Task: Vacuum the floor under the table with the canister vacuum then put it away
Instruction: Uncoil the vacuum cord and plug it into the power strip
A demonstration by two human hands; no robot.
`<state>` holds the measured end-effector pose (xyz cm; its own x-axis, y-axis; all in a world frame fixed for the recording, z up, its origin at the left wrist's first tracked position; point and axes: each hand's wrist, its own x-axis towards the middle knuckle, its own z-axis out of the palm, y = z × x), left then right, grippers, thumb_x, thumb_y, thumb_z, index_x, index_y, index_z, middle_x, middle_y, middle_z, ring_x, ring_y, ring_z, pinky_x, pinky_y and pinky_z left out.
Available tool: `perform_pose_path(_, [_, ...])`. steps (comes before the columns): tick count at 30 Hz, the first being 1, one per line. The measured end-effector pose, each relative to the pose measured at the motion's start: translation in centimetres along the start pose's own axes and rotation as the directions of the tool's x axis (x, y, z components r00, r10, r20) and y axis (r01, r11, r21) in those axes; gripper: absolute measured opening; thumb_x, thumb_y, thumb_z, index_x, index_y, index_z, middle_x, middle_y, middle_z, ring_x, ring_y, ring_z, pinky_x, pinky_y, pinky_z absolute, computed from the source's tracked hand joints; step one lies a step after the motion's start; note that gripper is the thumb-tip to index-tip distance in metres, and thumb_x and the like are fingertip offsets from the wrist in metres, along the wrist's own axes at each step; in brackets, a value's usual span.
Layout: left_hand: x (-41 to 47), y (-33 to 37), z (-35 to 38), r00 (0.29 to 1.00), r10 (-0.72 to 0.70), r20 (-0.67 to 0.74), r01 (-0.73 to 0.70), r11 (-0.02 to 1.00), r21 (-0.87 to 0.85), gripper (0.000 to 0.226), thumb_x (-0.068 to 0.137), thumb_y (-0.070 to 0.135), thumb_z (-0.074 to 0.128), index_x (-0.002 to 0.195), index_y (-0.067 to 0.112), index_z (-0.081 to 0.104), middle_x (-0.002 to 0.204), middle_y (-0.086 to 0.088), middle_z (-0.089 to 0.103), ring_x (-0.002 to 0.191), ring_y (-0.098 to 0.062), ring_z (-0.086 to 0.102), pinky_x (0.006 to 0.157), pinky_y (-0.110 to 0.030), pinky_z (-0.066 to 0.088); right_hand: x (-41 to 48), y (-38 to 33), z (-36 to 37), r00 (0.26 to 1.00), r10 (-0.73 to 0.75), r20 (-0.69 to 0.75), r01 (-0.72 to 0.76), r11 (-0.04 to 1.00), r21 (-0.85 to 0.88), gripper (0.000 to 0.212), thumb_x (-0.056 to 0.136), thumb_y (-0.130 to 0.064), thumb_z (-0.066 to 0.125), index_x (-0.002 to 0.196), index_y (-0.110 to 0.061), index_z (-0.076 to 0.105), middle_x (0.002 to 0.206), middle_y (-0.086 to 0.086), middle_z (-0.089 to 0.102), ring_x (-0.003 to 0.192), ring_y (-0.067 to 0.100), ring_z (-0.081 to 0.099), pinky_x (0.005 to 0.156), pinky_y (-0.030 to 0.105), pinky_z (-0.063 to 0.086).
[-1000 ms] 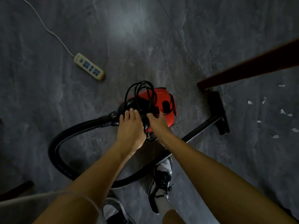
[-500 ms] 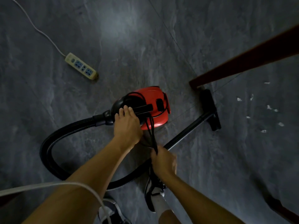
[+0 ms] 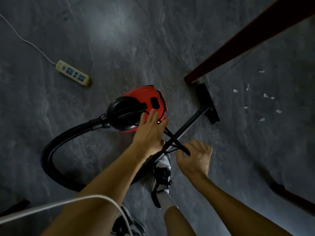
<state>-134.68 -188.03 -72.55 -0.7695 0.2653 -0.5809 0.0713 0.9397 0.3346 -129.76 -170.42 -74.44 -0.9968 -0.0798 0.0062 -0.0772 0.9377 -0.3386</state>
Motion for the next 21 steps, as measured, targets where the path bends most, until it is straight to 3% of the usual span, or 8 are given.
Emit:
perform_pose_path(4, [-0.1,0.0,-1.4,0.983,0.103,-0.151,-0.114,0.991,-0.068,0.028,0.089,0.034,0.055,0.111,0.018,0.062,0.105,-0.007,0.067,0.103,-0.029,0.060,0.091,-0.040,0.043,1.1,0.0,-2.0,0.996,-0.041,-0.075,0.045,0.998,0.054,0.016,0.068,-0.024,0.057,0.060,-0.015,0.068,0.075,0.001,0.058,0.077,0.018,0.050,0.080,0.032,0.032])
perform_pose_path(7, [-1.4,-0.4,-2.8,0.982,0.056,-0.183,-0.092,0.975,-0.200,0.020,0.092,0.028,0.054,0.094,0.011,0.066,0.089,-0.011,0.070,0.084,-0.034,0.064,0.064,-0.036,0.043,2.3,-1.3,-3.2,0.999,0.041,-0.036,-0.039,0.997,0.060,0.019,0.067,-0.029,0.062,0.078,-0.018,0.073,0.105,0.007,0.060,0.102,0.019,0.048,0.091,0.044,0.038])
perform_pose_path(9, [-2.6,-0.7,-3.5,0.972,0.008,-0.237,-0.068,0.967,-0.245,0.022,0.094,0.029,0.052,0.093,0.010,0.063,0.087,-0.010,0.067,0.082,-0.033,0.062,0.061,-0.037,0.039,3.0,-3.0,-3.8,0.987,0.157,0.014,-0.158,0.987,0.040,0.046,0.068,-0.032,0.065,0.112,-0.019,0.067,0.135,0.012,0.048,0.125,0.026,0.041,0.107,0.051,0.031])
perform_pose_path(11, [-3.9,-1.0,-4.0,0.958,-0.057,-0.283,-0.035,0.949,-0.313,0.025,0.095,0.032,0.050,0.089,0.011,0.061,0.082,-0.007,0.064,0.076,-0.030,0.061,0.059,-0.036,0.039,3.6,-5.4,-4.6,0.938,0.338,0.069,-0.345,0.927,0.148,0.080,0.072,-0.029,0.069,0.145,-0.019,0.038,0.156,0.015,0.022,0.143,0.031,0.022,0.118,0.047,0.013])
perform_pose_path(14, [-5.5,-0.8,-5.4,0.940,-0.175,-0.294,-0.001,0.858,-0.513,0.028,0.094,0.032,0.052,0.072,0.014,0.052,0.064,0.001,0.054,0.063,-0.025,0.056,0.058,-0.037,0.038,4.2,-8.7,-4.9,0.786,0.605,0.127,-0.603,0.705,0.374,0.102,0.075,-0.024,0.072,0.154,-0.021,0.007,0.159,0.011,0.007,0.144,0.032,0.020,0.118,0.051,0.020])
perform_pose_path(16, [-6.3,-0.2,-6.9,0.924,-0.283,-0.258,-0.005,0.664,-0.748,0.030,0.095,0.026,0.052,0.067,0.016,0.053,0.056,0.004,0.051,0.057,-0.021,0.056,0.056,-0.035,0.042,4.6,-10.2,-4.8,0.643,0.681,0.350,-0.753,0.482,0.447,0.083,0.080,-0.024,0.065,0.149,-0.025,0.018,0.150,0.009,0.029,0.130,0.032,0.042,0.104,0.050,0.040])
perform_pose_path(19, [-7.6,1.0,-8.8,0.924,-0.361,-0.130,-0.022,0.288,-0.957,0.025,0.097,0.021,0.049,0.085,0.009,0.066,0.057,-0.003,0.058,0.055,-0.016,0.058,0.056,-0.029,0.050,5.3,-12.3,-5.1,0.373,0.455,0.809,-0.925,0.115,0.362,0.031,0.091,-0.037,0.050,0.118,-0.023,0.055,0.106,0.000,0.063,0.104,0.025,0.061,0.088,0.045,0.051])
perform_pose_path(21, [-8.8,1.0,-9.6,0.923,-0.379,-0.060,-0.012,0.127,-0.992,0.023,0.098,0.023,0.048,0.088,0.015,0.067,0.057,-0.007,0.059,0.053,-0.020,0.059,0.056,-0.033,0.052,6.1,-13.3,-5.3,0.320,0.327,0.889,-0.916,-0.131,0.378,0.041,0.094,-0.054,0.046,0.102,-0.018,0.064,0.086,0.005,0.067,0.083,0.023,0.066,0.089,0.051,0.052])
